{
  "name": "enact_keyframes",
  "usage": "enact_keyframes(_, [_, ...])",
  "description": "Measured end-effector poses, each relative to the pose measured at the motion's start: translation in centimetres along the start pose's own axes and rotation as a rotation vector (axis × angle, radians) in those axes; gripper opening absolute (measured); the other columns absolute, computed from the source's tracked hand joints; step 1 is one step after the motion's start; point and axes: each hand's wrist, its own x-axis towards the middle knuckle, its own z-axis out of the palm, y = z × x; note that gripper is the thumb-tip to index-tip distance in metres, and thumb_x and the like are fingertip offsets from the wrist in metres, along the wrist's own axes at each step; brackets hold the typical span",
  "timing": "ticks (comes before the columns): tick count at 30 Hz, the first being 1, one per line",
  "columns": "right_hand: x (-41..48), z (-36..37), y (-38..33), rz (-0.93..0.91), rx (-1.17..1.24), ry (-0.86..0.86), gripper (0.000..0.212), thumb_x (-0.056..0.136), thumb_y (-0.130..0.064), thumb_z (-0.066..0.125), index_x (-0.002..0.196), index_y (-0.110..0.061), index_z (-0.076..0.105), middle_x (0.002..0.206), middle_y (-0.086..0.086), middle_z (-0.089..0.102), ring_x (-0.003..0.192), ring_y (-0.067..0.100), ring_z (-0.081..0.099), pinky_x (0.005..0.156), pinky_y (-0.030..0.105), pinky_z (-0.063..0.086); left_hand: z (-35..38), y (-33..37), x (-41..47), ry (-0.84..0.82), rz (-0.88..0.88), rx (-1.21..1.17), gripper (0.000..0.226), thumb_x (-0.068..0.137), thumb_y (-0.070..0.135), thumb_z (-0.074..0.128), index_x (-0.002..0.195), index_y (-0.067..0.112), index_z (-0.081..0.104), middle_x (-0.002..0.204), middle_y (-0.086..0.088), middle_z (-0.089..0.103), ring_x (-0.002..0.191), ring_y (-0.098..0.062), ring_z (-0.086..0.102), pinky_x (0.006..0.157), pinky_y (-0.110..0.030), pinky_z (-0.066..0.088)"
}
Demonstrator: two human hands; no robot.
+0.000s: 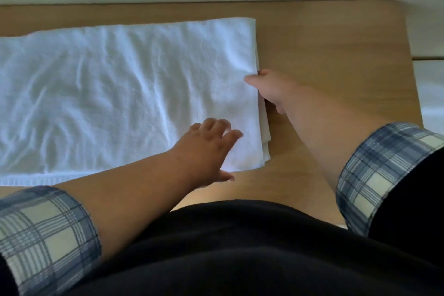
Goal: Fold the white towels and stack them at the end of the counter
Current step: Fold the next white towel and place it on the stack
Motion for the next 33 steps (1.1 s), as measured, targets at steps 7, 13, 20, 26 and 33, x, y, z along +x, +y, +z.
enact_keyframes(7, [-3.3,-0.8,3.0,-0.005,-0.397,-0.15,0.017,0.093,-0.052,0.061,0.09,-0.035,0.061,0.088,-0.019,0.06,0.08,-0.001,0.054,0.063,0.017,0.037,0.0,1.2,2.6,0.024,0.051,0.113,0.033,0.089,0.036,0.052,0.116,0.018,0.05,0.099,0.0,0.049,0.083,-0.02,0.043,0.065,-0.033,0.036])
enact_keyframes(13, [-3.8,-0.4,4.4,0.033,-0.123,-0.015,0.027,0.098,-0.038,0.054,0.096,-0.014,0.067,0.098,0.009,0.069,0.089,0.025,0.063,0.083,0.042,0.051,-2.0,2.1,2.7,0.292,0.0,-0.228,0.016,0.08,0.021,0.054,0.093,0.012,0.053,0.081,0.002,0.045,0.065,-0.019,0.042,0.047,-0.023,0.018])
enact_keyframes(20, [-3.9,0.0,4.6,0.154,0.038,0.041,0.018,0.097,-0.021,0.043,0.105,-0.009,0.054,0.109,0.022,0.059,0.09,0.029,0.053,0.084,0.049,0.049,-1.6,3.4,3.3,0.162,0.041,-0.311,0.012,0.092,0.02,0.055,0.103,0.015,0.051,0.091,0.003,0.047,0.08,-0.019,0.047,0.061,-0.029,0.034])
enact_keyframes(26, [-4.3,-0.8,5.2,0.009,-0.241,0.07,0.031,0.093,-0.038,0.06,0.117,-0.022,0.049,0.099,-0.004,0.062,0.087,0.015,0.062,0.072,0.033,0.054,0.1,2.2,3.4,-0.109,0.06,-0.355,0.038,0.097,0.053,0.047,0.128,0.033,0.053,0.135,0.009,0.05,0.125,-0.013,0.043,0.099,-0.028,0.038])
enact_keyframes(33, [-4.3,0.4,4.8,-0.13,-0.318,0.404,0.01,0.091,-0.024,0.056,0.1,-0.021,0.05,0.106,-0.002,0.055,0.093,0.019,0.056,0.075,0.032,0.048,0.5,-0.2,2.2,0.234,-0.311,-0.26,0.05,0.096,0.049,0.041,0.144,0.038,0.034,0.152,0.002,0.034,0.144,-0.023,0.025,0.117,-0.043,0.013])
